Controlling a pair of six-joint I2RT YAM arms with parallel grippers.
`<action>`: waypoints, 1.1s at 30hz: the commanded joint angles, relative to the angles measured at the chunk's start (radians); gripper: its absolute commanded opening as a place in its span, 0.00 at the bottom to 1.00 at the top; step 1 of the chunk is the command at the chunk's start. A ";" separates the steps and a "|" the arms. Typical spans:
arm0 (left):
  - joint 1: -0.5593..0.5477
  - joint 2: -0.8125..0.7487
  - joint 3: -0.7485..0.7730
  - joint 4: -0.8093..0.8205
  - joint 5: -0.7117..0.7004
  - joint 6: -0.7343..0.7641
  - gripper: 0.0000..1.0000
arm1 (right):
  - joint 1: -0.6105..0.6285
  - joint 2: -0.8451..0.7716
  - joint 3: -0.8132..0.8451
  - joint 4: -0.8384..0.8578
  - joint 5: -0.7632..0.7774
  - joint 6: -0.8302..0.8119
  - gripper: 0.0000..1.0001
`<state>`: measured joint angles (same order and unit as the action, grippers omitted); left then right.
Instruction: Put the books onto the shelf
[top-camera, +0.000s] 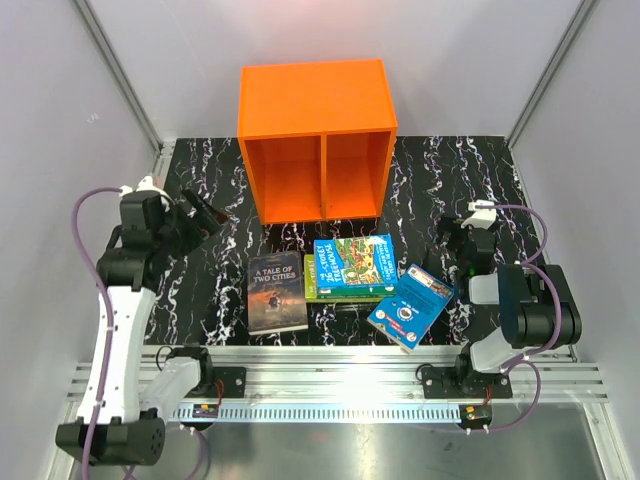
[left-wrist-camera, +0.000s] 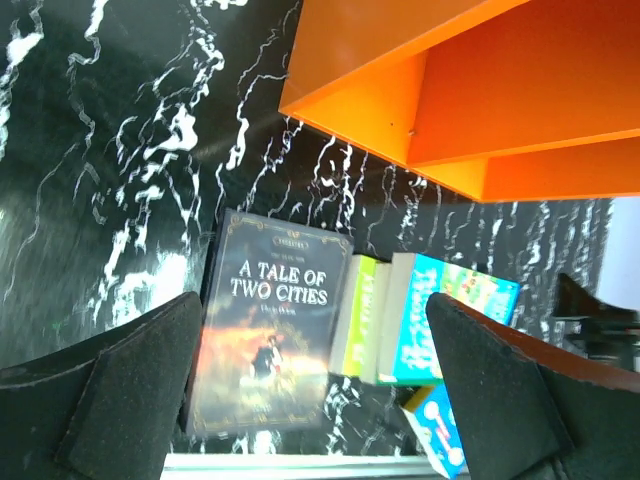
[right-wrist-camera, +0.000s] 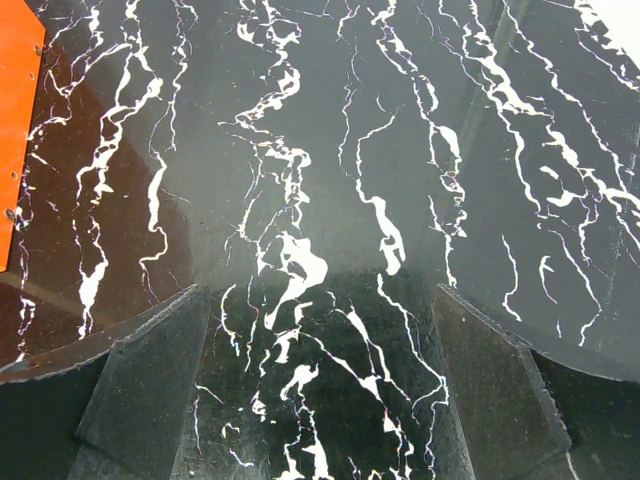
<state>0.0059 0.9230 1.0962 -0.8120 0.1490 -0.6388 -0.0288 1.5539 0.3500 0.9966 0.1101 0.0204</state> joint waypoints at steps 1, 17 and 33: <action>-0.001 -0.067 0.044 -0.153 -0.055 -0.094 0.99 | -0.005 -0.014 0.026 0.031 -0.013 0.003 1.00; 0.002 -0.277 -0.315 -0.125 0.182 -0.228 0.99 | 0.064 -0.325 0.323 -0.757 0.199 0.279 1.00; -0.427 0.368 -0.131 0.244 0.051 -0.173 0.99 | 0.084 -0.471 0.426 -1.389 -0.543 0.831 1.00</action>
<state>-0.3431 1.2114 0.8757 -0.6716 0.2573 -0.8284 0.0509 1.1378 0.7826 -0.2535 -0.3172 0.8253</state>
